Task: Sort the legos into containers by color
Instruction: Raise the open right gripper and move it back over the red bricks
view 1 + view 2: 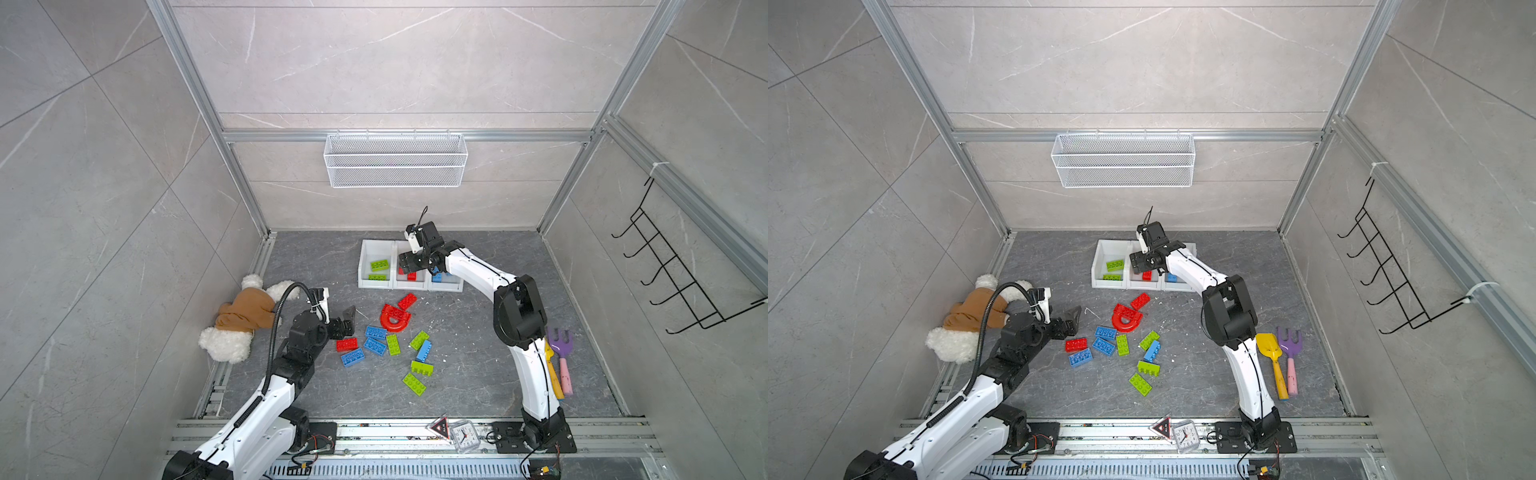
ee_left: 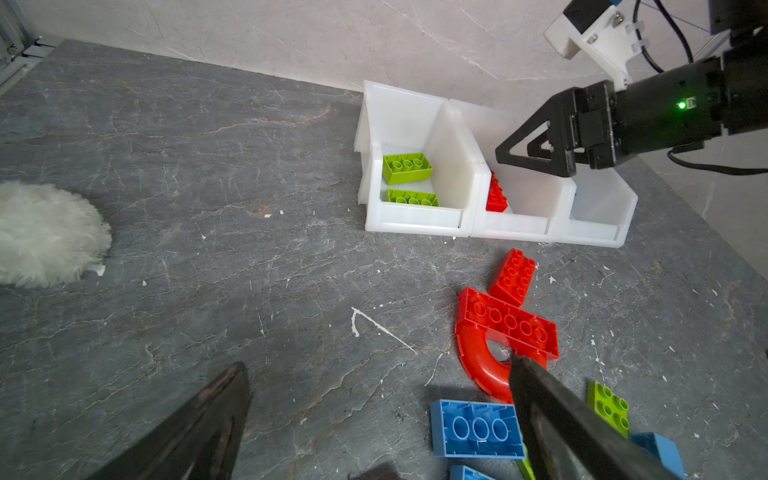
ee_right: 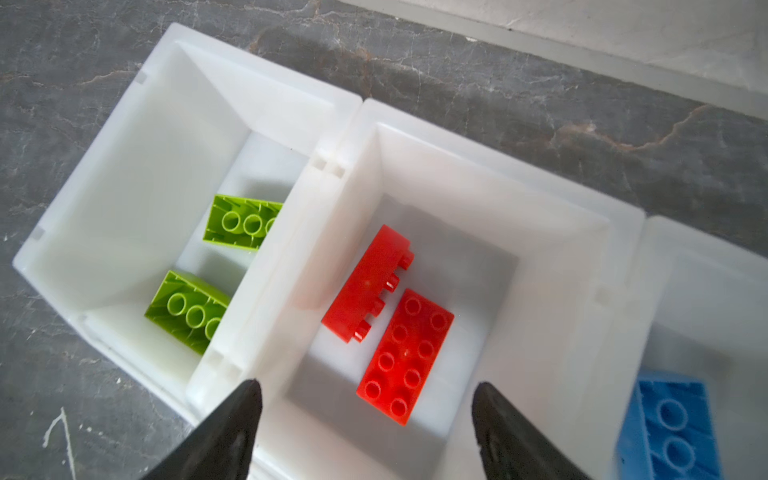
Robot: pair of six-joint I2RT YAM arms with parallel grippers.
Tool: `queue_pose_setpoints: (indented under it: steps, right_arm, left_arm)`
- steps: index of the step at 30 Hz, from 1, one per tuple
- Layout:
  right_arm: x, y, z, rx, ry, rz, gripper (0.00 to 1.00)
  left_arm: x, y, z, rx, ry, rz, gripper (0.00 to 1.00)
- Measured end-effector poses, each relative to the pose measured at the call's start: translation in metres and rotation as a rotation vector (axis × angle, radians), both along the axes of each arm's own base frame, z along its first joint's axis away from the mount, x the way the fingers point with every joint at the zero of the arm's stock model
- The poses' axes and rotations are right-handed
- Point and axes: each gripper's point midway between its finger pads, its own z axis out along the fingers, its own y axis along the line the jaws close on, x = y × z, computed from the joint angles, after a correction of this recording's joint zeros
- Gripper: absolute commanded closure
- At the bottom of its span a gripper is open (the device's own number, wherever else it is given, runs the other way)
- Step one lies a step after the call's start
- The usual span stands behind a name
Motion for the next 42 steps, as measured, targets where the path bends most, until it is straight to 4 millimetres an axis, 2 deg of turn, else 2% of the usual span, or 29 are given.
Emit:
queue_pose_setpoints:
  steps: [8,10,16,21,29,42]
  right_arm:
    - [-0.065,-0.02,0.022,0.045,0.029,-0.028,0.28]
    - [-0.079,-0.019,0.018,0.061,0.044,-0.039,0.3]
    - [-0.111,-0.006,-0.017,0.076,0.125,-0.062,0.35]
    - [-0.108,0.004,-0.03,0.102,0.137,-0.081,0.36]
    - [-0.101,0.005,-0.056,0.064,0.163,-0.1,0.37]
    - [-0.1,0.007,-0.067,0.01,0.162,-0.114,0.37]
  left_arm:
    - [0.0,0.0,0.0,0.0,0.0,0.0,0.0]
    - [0.0,0.0,0.0,0.0,0.0,-0.001,0.0]
    - [0.0,0.0,0.0,0.0,0.0,0.0,0.0]
    - [0.0,0.0,0.001,-0.001,-0.004,0.0,0.0]
    - [-0.001,0.0,0.005,-0.005,-0.015,0.0,0.0]
    - [-0.001,0.0,0.01,-0.01,-0.031,0.0,0.0]
